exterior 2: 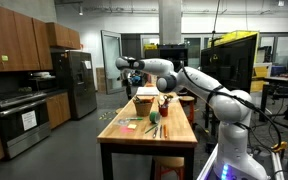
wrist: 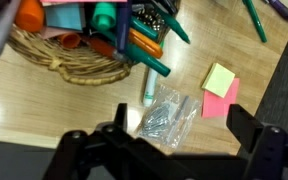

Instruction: Remove one marker from the basket

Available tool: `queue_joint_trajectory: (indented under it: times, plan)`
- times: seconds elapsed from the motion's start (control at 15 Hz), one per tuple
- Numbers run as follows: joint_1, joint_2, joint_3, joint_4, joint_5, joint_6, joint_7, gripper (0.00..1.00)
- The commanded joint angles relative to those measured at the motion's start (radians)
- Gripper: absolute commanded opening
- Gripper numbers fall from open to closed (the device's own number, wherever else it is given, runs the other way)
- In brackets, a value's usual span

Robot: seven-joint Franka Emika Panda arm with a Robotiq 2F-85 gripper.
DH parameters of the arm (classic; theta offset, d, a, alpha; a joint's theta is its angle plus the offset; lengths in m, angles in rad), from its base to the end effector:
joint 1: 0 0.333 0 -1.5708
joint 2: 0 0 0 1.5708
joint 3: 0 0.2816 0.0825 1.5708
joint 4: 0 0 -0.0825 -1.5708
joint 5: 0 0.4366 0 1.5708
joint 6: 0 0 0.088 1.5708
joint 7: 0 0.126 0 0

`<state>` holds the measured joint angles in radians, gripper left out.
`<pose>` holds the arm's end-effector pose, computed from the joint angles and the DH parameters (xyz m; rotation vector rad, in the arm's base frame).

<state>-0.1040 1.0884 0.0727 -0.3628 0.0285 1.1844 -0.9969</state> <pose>0.7612 -0.0524 0.3809 -2.5980 -1.3238 0.2669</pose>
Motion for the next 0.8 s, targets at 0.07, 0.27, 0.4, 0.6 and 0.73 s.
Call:
queue_joint_trajectory:
  times: [0.07,0.27,0.4,0.6,0.73]
  plan:
    - [-0.001,-0.050,0.001,-0.002,0.014,0.054,0.083,1.00]
    - [-0.002,-0.068,-0.001,-0.002,0.020,0.103,0.169,1.00]
    - [-0.005,-0.079,-0.001,-0.009,0.026,0.111,0.239,1.00]
    - [-0.018,-0.095,0.011,-0.012,0.054,0.104,0.367,1.00]
    - [-0.032,-0.100,0.024,-0.012,0.090,0.106,0.471,1.00]
